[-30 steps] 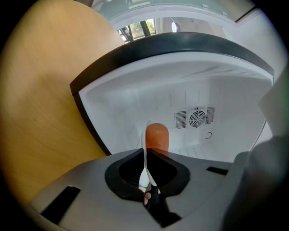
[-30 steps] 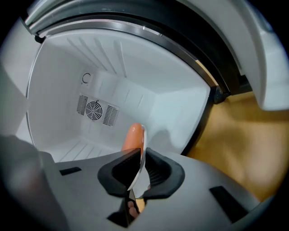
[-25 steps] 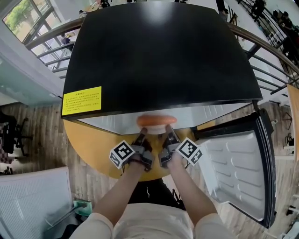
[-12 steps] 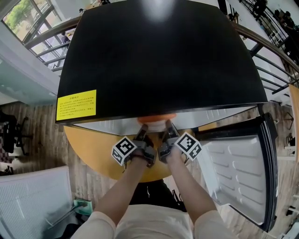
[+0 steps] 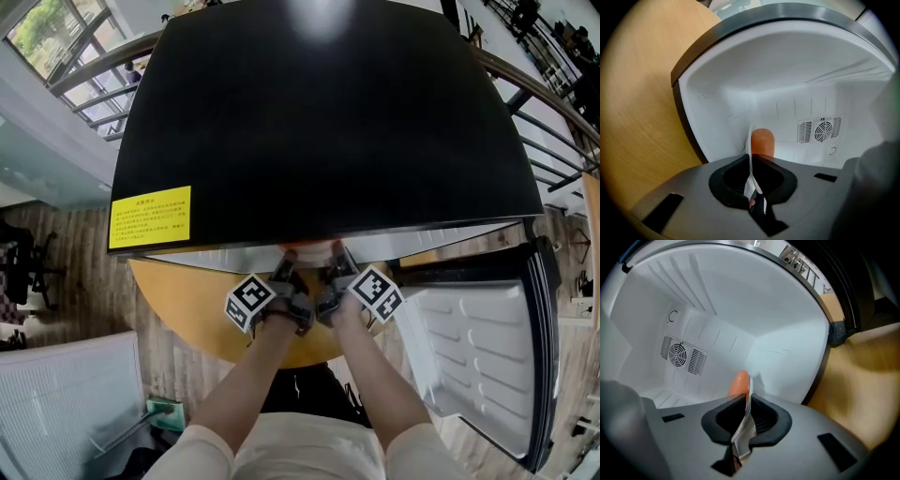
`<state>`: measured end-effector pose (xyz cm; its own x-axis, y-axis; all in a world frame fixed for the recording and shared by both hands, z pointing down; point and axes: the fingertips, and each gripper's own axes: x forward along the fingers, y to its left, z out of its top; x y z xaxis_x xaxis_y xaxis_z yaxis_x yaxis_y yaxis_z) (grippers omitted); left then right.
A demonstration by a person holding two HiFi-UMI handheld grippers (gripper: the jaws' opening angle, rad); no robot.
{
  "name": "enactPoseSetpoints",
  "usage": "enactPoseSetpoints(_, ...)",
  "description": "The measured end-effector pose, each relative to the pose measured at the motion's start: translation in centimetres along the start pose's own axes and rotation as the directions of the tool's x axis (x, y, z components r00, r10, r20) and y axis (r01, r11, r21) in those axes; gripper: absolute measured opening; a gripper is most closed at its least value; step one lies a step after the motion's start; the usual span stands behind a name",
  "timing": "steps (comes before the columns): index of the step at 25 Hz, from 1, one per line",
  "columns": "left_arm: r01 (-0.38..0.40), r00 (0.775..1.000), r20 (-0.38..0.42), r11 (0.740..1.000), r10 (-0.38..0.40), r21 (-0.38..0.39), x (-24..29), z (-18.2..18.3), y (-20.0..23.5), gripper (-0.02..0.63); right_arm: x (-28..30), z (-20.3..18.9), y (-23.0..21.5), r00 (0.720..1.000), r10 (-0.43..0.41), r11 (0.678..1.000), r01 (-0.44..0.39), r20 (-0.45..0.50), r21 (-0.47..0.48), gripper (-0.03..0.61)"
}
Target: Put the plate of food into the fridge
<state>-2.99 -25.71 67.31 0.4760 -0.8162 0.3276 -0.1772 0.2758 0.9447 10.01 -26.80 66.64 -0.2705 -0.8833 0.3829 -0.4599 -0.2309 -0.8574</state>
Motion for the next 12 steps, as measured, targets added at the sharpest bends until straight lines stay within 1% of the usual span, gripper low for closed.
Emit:
enactPoseSetpoints(4, -0.004, 1.0, 0.002, 1.0, 0.004, -0.002, 0.19, 0.12, 0.06, 0.037, 0.3, -0.02, -0.11, 1.0, -0.008, 1.0, 0.008, -0.001, -0.007, 0.051)
enactPoseSetpoints(6, -0.011, 1.0, -0.001, 1.0, 0.011, 0.014, 0.29, 0.14, 0.1, 0.037, 0.39, -0.04, -0.27, 1.0, -0.017, 1.0, 0.017, -0.002, -0.019, 0.051)
enactPoseSetpoints(8, -0.019, 1.0, -0.005, 0.999, 0.019, 0.029, 0.37, 0.12, 0.16, 0.037, 0.41, -0.02, -0.32, 1.0, -0.025, 0.999, 0.025, -0.001, -0.047, 0.051)
enactPoseSetpoints(12, -0.03, 1.0, -0.005, 0.999, 0.03, 0.034, 0.48, 0.05, 0.26, 0.037, 0.49, -0.02, -0.09, 0.999, -0.04, 0.992, 0.039, -0.005, -0.118, 0.051)
